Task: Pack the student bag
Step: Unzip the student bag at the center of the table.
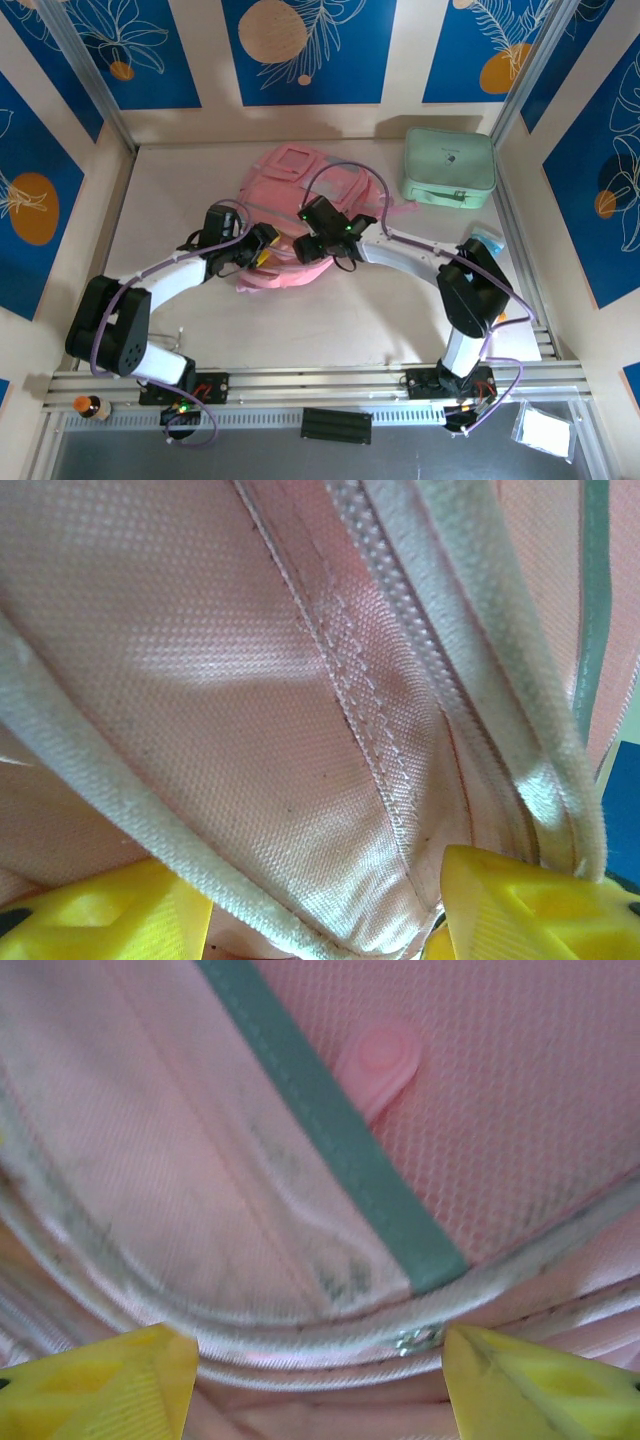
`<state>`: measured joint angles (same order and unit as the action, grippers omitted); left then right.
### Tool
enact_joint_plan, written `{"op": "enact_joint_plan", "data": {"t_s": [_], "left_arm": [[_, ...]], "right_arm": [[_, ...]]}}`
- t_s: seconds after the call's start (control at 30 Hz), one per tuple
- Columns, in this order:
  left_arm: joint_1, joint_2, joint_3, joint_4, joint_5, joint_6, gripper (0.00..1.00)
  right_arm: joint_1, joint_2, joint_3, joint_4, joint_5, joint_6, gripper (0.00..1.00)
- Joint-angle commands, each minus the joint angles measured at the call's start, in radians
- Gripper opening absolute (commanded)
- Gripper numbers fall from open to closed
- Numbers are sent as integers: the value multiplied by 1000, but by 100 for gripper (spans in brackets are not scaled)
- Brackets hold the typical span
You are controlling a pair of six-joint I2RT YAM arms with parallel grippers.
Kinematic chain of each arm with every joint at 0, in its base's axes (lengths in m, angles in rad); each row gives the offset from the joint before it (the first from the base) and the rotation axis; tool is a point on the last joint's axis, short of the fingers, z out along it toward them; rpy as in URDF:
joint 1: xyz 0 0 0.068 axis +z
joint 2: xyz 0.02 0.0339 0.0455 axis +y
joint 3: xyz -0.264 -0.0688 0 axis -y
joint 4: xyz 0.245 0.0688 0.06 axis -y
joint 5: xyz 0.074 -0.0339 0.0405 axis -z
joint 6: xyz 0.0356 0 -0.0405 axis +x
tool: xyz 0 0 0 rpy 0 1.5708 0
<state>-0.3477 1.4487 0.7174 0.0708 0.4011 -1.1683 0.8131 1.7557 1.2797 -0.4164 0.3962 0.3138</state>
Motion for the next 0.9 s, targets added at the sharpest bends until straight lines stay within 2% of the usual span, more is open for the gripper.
{"op": "enact_joint_plan", "data": {"t_s": [0.0,0.03,0.17,0.47,0.7,0.87], "left_arm": [[-9,2,37,20,27,17,62],[-8,2,40,18,25,18,61],[-8,1,48,2,17,25,62],[-9,15,69,-10,29,27,62],[-10,30,76,23,35,6,63],[-20,52,75,54,36,-21,63]], "right_arm": [[8,25,62,-33,138,-1,64],[6,26,63,-36,146,1,60],[1,11,53,-53,118,3,37],[-16,-37,12,-59,17,-9,12],[1,-109,-59,5,-180,-74,9],[17,-80,-24,12,-292,-71,9]]}}
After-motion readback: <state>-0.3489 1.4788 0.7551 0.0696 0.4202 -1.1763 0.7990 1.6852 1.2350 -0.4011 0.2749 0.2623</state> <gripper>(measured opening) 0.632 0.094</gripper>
